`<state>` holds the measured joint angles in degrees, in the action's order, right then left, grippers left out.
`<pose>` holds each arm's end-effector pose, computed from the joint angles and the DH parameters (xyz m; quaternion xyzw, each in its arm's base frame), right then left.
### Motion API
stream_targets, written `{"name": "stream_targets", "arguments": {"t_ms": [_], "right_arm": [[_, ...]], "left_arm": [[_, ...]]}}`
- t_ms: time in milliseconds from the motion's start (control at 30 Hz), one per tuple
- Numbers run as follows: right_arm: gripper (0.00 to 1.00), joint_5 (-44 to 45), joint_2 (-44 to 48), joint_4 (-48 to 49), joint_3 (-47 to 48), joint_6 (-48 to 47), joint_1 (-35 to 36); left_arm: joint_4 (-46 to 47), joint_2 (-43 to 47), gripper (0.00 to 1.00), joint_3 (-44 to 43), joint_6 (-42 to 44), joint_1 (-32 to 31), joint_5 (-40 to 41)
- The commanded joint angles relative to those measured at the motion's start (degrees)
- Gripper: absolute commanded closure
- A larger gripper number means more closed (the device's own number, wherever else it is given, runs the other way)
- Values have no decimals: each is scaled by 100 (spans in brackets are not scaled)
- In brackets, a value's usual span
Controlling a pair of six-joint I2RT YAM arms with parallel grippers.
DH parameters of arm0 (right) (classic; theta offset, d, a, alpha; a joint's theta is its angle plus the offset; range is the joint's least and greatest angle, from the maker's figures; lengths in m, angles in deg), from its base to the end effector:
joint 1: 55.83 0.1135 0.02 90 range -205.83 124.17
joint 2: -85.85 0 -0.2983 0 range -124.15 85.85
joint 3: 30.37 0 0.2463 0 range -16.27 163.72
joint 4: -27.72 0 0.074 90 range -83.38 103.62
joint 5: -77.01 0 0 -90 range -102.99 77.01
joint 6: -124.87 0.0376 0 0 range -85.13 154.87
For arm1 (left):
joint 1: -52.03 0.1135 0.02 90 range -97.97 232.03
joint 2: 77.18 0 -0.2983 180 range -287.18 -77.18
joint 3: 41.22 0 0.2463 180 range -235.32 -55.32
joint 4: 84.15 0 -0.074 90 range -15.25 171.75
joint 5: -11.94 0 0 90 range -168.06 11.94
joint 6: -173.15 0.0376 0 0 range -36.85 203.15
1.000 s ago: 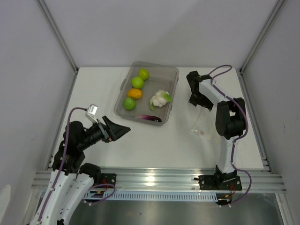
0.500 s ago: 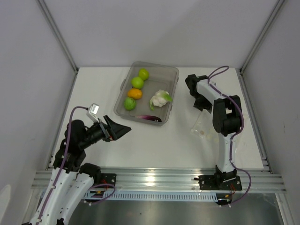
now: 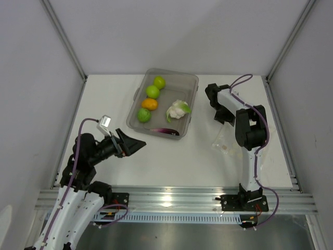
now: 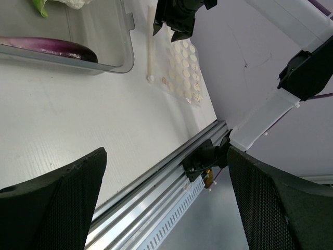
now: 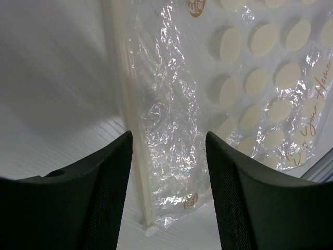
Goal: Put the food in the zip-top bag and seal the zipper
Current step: Pick up the zipper food storage bag at the center of the board.
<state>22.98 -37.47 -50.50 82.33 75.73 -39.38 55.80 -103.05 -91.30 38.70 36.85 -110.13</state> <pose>0.4168 0.1000 0.2130 0.2041 0.9289 -0.2663 0.1565 0.0701 -0.0397 0.3158 -0.0326 0.7840 -0.4793 0.3932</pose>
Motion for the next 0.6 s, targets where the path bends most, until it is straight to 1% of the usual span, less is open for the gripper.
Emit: {"name": "stream_targets", "arguments": {"t_ms": [0,233,367,567], "right_arm": [[39,139,-226,22,115,10,25],[39,165,-385,-31,168,1,34],[41,288,-280,-136,124,53,69],[41,560,-104,-250,-8,89,87]], "left_arm": [[161,-24,1,57,147,50,-150],[231,-24,0,127,129,50,-176],[284,-59,0,153,138,50,-220],[319,-68,0,215,112,50,-299]]}}
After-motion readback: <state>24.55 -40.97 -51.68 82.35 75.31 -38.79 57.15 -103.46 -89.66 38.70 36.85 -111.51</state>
